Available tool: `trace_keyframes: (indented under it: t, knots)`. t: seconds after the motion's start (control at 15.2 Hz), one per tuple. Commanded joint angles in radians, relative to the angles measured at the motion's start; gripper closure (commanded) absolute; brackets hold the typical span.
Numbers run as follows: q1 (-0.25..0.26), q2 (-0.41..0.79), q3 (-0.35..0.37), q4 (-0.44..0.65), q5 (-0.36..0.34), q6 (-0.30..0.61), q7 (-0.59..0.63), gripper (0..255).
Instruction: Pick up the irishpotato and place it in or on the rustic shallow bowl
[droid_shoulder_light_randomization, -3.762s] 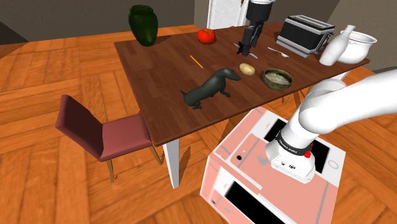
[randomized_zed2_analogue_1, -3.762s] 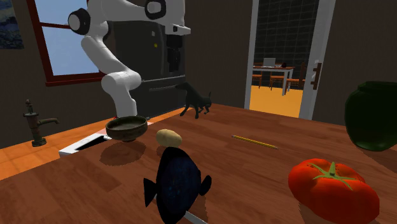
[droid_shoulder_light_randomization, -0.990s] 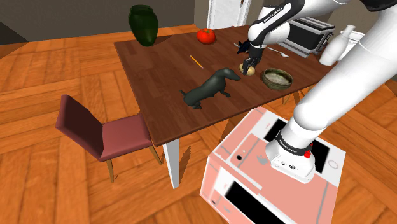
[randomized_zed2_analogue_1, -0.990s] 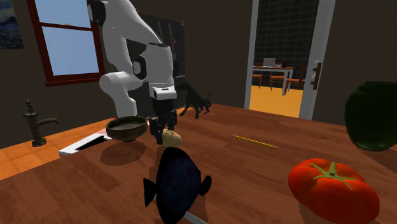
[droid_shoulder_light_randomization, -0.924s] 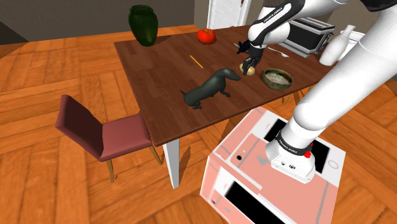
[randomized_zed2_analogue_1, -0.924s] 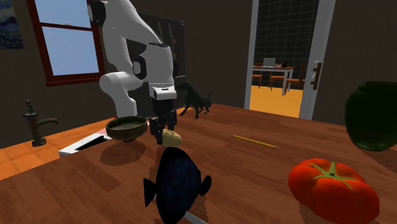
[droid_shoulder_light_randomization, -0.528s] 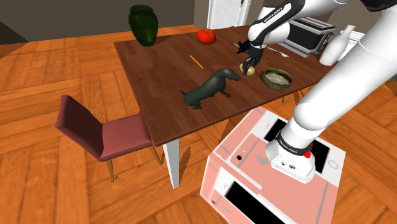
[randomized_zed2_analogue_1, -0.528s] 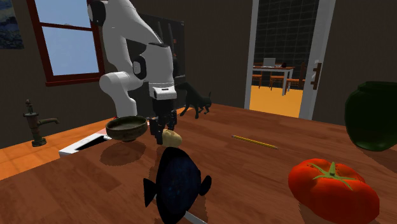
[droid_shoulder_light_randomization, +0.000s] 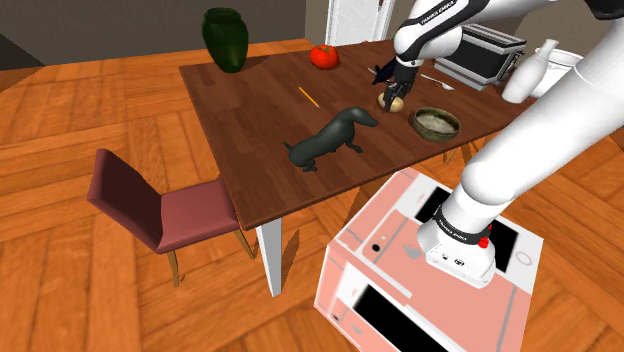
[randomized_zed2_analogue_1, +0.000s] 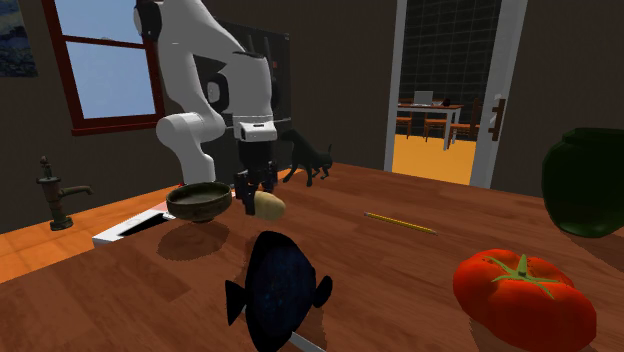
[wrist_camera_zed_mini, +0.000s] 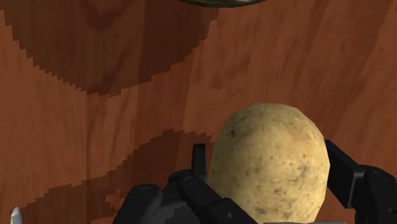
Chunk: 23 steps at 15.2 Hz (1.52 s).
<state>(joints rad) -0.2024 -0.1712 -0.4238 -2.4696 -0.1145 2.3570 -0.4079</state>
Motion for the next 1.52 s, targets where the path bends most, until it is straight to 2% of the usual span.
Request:
trace_keyframes:
  t: [0.0, 1.39, 1.45]
  knots:
    - [-0.002, -0.017, 0.003, 0.016, -0.006, -0.033, 0.003, 255]
    - [-0.006, -0.148, 0.040, 0.190, -0.031, -0.333, 0.027, 255]
    - [-0.016, -0.185, 0.038, 0.158, -0.046, -0.336, 0.024, 255]
